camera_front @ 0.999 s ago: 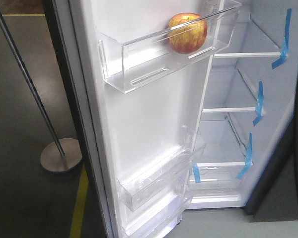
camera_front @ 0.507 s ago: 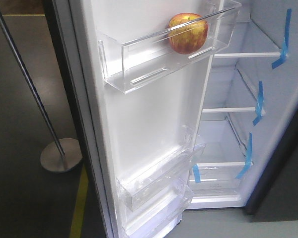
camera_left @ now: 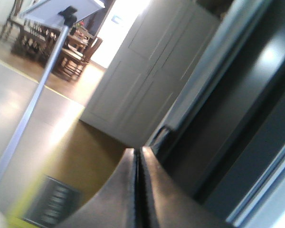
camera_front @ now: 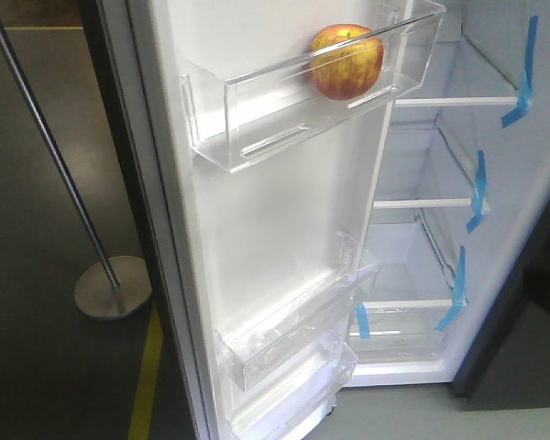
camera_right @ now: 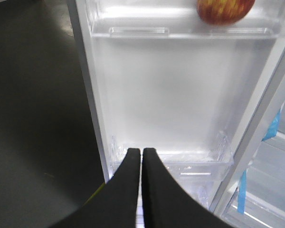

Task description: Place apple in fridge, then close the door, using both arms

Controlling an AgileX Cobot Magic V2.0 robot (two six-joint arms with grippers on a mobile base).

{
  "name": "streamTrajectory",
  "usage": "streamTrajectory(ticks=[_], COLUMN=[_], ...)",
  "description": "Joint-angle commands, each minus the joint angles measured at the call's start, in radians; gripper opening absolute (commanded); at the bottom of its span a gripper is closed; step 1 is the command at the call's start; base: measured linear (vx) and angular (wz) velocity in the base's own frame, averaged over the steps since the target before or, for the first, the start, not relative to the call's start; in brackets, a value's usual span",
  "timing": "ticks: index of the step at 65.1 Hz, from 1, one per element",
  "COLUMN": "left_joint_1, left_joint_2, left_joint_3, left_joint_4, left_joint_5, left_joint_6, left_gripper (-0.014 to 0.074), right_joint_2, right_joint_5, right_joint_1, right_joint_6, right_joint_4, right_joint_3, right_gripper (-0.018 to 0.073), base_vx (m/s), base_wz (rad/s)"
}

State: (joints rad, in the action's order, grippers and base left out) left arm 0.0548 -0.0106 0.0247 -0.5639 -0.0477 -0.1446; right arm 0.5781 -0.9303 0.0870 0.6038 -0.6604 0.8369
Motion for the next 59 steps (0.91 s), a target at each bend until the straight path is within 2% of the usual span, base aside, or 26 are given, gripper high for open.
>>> streamTrajectory(ticks=[1, 9, 12, 20, 28, 41, 48, 53, 59], left_joint_1=[-0.006, -0.006, -0.006, -0.006, -0.006, -0.006, -0.006, -0.006, -0.006], left_joint_2=[-0.015, -0.015, -0.015, -0.015, -0.004, 0.153, 0.3, 0.411, 0.55], left_joint_3=[-0.029, -0.038, -0.057, -0.162, -0.291, -0.515, -0.637, -0.73, -0.861], left_joint_4=[-0.119, -0.204, -0.212, -0.215, -0.215, -0.215, -0.215, -0.243, -0.293], left_joint_5=[-0.056, -0.034, -0.017, 0.048, 0.062, 0.142, 0.201, 0.217, 0.23], left_joint_6=[-0.078, -0.147, -0.162, -0.158, -0.151, -0.122, -0.059, 0.008, 0.138], left_gripper=[-0.0007, -0.0007, -0.0007, -0.0007, -0.0007, -0.0003, 0.0004, 0.0011, 0.0022], right_joint_2=[-0.085, -0.172, -0.19, -0.206, -0.206, -0.206, -0.206, -0.206, -0.206], right_joint_5=[0.078, 0.078, 0.078, 0.075, 0.077, 0.078, 0.077, 0.077, 0.077], right_joint_1=[-0.008, -0.008, -0.008, -0.008, -0.008, -0.008, -0.008, -0.008, -0.008], right_joint_6=[-0.017, -0.042, -0.042, -0.066, -0.076, -0.076, -0.076, -0.076, -0.076], right_joint_4=[-0.029, -0.016, -0.013, -0.017, -0.017, -0.017, -0.017, -0.017, -0.017], right_joint_3=[-0.086, -0.153, -0.158, -0.158, -0.158, -0.158, -0.158, -0.158, -0.158], right_gripper=[-0.0004, -0.0004, -0.0004, -0.0004, -0.0004, -0.0004, -0.0004, -0.0004, -0.0004], base_vx=[0.0, 0.0, 0.0, 0.0, 0.0, 0.0, 0.0, 0.0, 0.0], base_wz=[0.0, 0.0, 0.0, 0.0, 0.0, 0.0, 0.0, 0.0, 0.0])
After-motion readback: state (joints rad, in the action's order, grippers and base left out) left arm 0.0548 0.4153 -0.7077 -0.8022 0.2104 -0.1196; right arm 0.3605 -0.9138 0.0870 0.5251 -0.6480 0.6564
